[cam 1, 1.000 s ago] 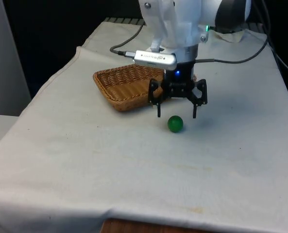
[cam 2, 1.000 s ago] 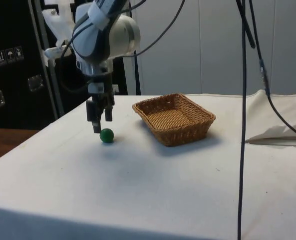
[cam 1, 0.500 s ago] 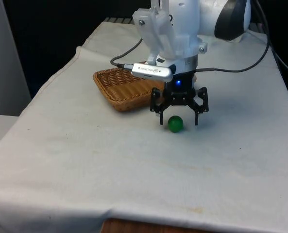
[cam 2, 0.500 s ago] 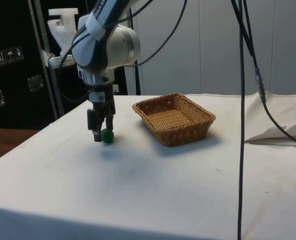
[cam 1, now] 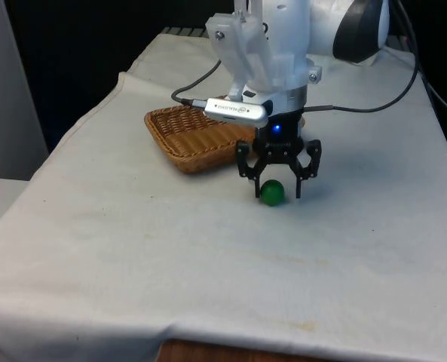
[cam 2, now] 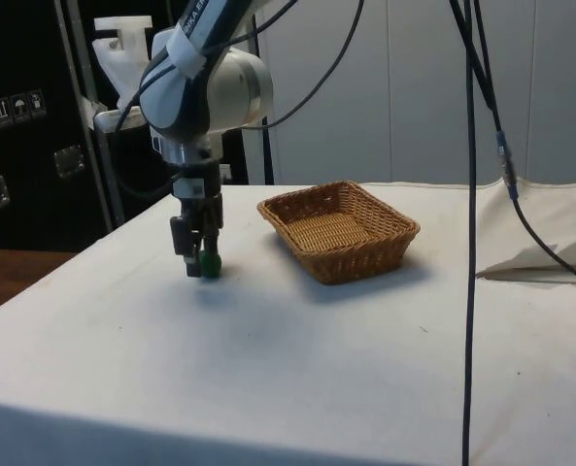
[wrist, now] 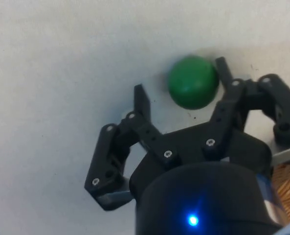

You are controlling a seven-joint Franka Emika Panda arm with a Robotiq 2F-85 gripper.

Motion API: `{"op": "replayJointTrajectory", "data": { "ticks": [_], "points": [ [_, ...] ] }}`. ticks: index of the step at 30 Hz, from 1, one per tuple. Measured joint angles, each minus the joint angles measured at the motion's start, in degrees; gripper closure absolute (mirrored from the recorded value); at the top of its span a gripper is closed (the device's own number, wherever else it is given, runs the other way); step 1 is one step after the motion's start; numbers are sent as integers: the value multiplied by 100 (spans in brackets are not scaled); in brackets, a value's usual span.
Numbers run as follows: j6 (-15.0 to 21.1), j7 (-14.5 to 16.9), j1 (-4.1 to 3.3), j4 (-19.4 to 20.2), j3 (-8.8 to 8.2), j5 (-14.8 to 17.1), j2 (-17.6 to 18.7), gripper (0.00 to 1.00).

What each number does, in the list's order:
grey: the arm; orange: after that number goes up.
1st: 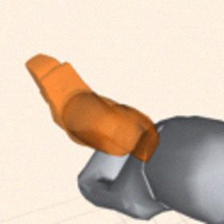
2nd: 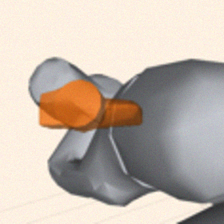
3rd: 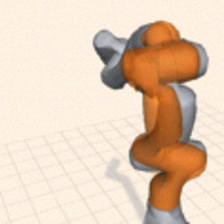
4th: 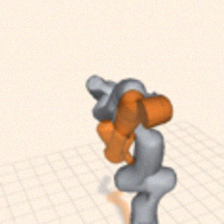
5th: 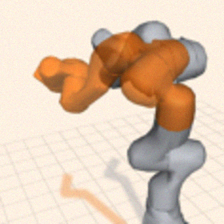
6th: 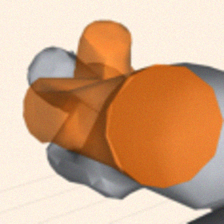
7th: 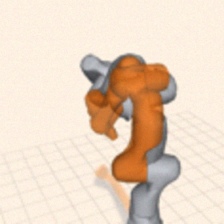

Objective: Pick up the ball and place it into the basket.

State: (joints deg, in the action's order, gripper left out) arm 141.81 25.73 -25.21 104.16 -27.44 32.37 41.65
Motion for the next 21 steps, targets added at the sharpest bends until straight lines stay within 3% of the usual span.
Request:
{"op": "replayJointTrajectory", "data": {
  "ticks": [4,5,15,21],
  "points": [
    [0,0,0,0,0,0,0,96],
    [0,0,0,-6,0,0,0,100],
    [0,0,0,-6,-11,0,-11,100],
    [-69,-74,-40,97,-74,-103,-258,100]
  ]
}}
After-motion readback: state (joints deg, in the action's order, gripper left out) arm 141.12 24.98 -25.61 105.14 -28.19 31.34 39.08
